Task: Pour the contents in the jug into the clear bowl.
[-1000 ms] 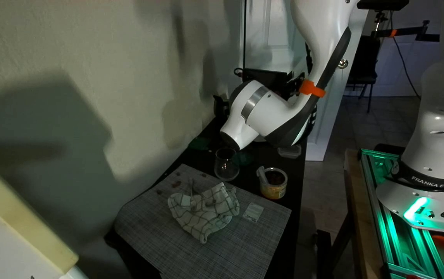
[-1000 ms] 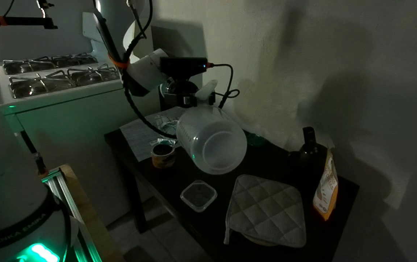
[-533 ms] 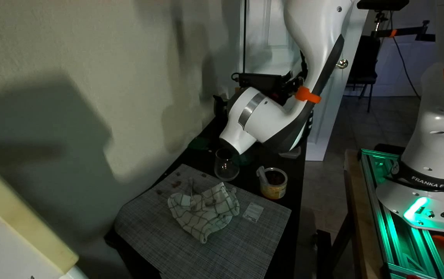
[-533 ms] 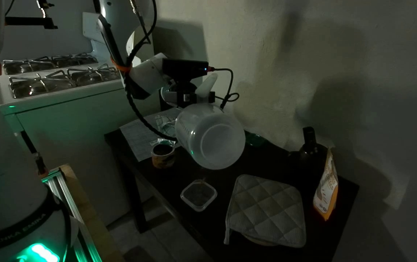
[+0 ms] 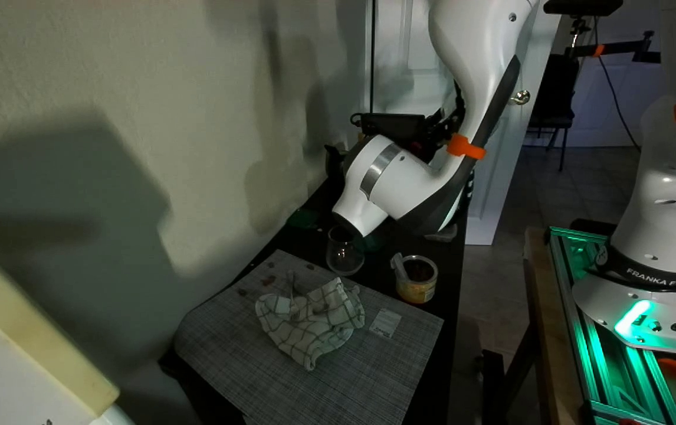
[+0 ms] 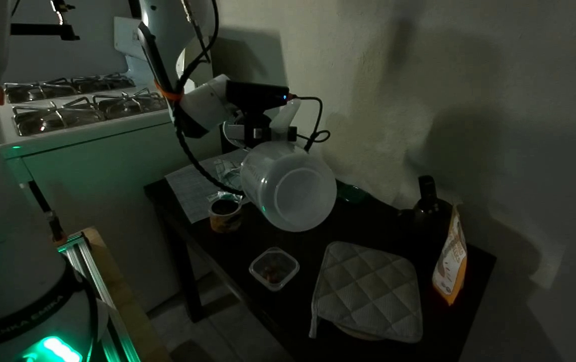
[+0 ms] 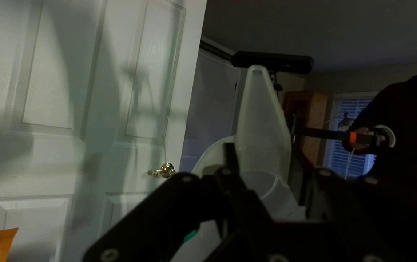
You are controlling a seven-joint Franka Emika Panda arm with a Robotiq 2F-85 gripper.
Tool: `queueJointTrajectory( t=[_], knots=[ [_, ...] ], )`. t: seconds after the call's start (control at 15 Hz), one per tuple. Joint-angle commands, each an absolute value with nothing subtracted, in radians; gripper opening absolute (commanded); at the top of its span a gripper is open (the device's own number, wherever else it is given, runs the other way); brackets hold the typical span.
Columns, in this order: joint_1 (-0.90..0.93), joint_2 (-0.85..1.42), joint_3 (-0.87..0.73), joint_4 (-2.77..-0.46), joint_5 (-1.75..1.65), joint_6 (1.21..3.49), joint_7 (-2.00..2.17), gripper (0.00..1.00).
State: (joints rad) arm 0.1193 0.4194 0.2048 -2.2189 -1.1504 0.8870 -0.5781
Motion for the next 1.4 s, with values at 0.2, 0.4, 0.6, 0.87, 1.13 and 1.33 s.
queueJointTrajectory(
  t=[0.2,0.4,0.6,0.87,1.13,1.33],
  knots=[
    [0.006,0.155,0.192,-2.27,-1.09,1.099,-0.662,0.12],
    [-0.029,0.011,0.143,-2.299,-1.027,1.166,-0.748,0.12],
    [-0.047,-0.09,0.062,-2.296,-0.953,1.2,-0.839,0.12],
    [-0.064,-0.165,-0.048,-2.26,-0.862,1.225,-0.949,0.12],
    [-0.074,-0.178,-0.092,-2.233,-0.913,1.148,-0.821,0.12],
    [-0.045,-0.224,-0.091,-2.263,-0.968,1.278,-0.807,0.12]
  ],
)
